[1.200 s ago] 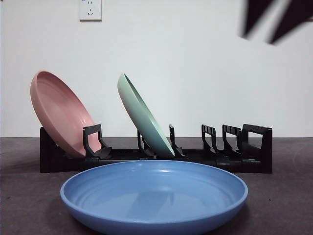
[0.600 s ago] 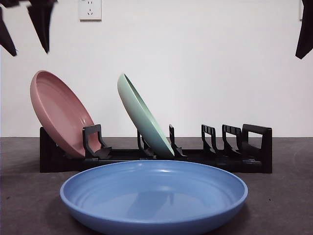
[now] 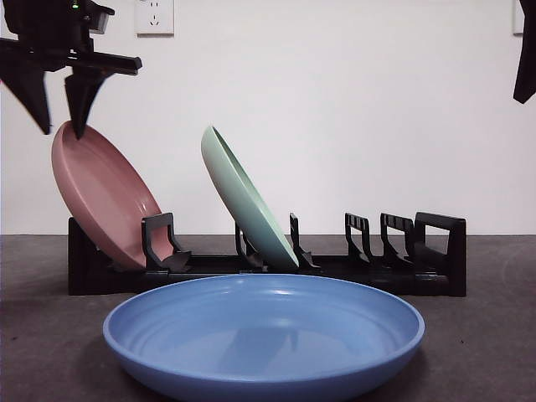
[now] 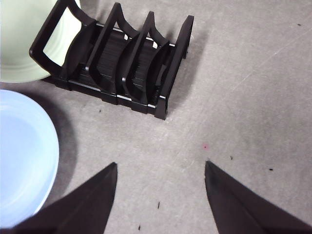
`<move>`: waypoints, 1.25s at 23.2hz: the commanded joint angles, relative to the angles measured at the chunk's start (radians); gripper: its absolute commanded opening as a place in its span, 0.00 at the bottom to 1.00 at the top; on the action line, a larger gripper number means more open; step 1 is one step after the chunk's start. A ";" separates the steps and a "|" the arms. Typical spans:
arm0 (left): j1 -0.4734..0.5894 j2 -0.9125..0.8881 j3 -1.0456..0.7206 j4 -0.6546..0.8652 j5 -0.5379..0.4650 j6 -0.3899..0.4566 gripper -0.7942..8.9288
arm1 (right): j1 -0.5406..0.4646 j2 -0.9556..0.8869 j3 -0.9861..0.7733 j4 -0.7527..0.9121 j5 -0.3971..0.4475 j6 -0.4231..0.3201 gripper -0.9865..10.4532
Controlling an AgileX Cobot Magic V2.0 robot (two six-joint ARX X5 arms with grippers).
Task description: Place the plate
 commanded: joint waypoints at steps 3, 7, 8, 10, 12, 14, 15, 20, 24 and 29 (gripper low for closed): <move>-0.010 0.017 0.031 0.018 -0.009 0.011 0.09 | 0.003 0.003 0.006 0.010 0.002 -0.009 0.33; -0.010 0.016 0.128 -0.074 -0.058 0.041 0.09 | 0.003 0.003 0.006 0.010 0.002 -0.009 0.33; -0.010 0.016 0.169 -0.115 -0.074 0.051 0.09 | 0.003 0.003 0.006 0.010 0.002 -0.009 0.33; -0.009 0.016 0.267 -0.217 -0.085 0.060 0.09 | 0.003 0.003 0.006 0.010 0.002 -0.009 0.33; -0.005 0.010 0.359 -0.313 -0.088 0.071 0.09 | 0.003 0.003 0.006 0.010 0.002 -0.009 0.33; -0.003 -0.023 0.394 -0.346 -0.087 0.070 0.09 | 0.003 0.003 0.006 0.010 0.002 -0.009 0.33; -0.003 -0.049 0.393 -0.353 -0.085 0.071 0.09 | 0.003 0.003 0.006 0.010 0.002 -0.009 0.33; -0.003 -0.168 0.344 -0.428 -0.067 0.063 0.09 | 0.003 0.003 0.006 0.010 0.002 -0.009 0.33; -0.005 -0.335 0.154 -0.341 0.018 0.039 0.09 | 0.003 0.003 0.006 0.011 0.001 -0.009 0.33; -0.019 -0.594 -0.179 -0.205 0.179 -0.035 0.09 | 0.003 0.003 0.006 0.014 0.001 -0.009 0.33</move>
